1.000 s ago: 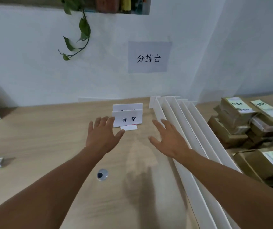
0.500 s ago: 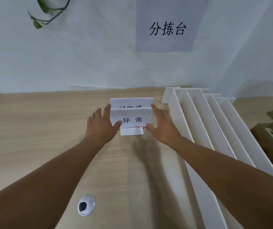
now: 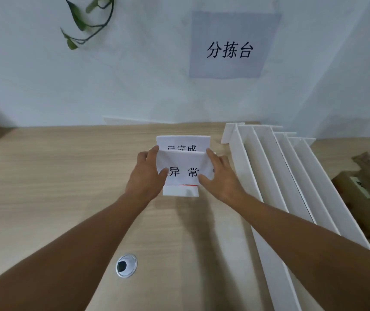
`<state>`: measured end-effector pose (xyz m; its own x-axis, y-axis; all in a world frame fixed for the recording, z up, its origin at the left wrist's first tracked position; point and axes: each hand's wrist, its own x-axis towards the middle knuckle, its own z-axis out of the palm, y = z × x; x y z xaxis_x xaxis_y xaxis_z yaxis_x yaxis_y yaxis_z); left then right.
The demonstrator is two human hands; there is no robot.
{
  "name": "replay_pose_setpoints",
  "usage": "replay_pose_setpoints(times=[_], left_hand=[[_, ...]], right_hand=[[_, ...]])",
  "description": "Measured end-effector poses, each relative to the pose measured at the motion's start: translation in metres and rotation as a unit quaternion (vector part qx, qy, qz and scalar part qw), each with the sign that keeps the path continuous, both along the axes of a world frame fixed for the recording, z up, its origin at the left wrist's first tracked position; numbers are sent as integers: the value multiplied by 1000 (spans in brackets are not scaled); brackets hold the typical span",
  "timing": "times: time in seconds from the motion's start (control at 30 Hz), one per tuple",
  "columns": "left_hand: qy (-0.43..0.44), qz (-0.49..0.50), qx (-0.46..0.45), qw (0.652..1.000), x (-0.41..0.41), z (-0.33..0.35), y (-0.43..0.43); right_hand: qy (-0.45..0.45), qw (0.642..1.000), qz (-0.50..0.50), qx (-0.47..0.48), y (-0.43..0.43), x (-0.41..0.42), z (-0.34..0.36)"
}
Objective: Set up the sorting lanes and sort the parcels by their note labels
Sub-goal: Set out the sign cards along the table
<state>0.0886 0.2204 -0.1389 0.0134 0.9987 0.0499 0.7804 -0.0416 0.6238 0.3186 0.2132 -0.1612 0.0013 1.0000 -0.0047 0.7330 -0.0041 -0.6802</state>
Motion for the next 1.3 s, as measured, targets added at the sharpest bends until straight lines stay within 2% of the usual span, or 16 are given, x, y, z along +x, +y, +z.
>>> replay_pose_setpoints(times=[0.3, 0.6, 0.8, 0.97, 1.3], left_hand=[[49, 62, 35, 996, -97, 77, -121], [58, 95, 80, 991, -238, 77, -192], [32, 95, 83, 992, -290, 61, -182], [15, 63, 79, 995, -290, 35, -148], [10, 81, 6, 997, -303, -45, -82]], right_hand=[[-54, 985, 130, 99, -84, -77, 68], [-85, 973, 172, 126, -137, -218, 84], [-117, 975, 142, 123, -143, -271, 75], [-125, 979, 111, 116, -119, -271, 56], [-123, 983, 115, 74, -60, -291, -28]])
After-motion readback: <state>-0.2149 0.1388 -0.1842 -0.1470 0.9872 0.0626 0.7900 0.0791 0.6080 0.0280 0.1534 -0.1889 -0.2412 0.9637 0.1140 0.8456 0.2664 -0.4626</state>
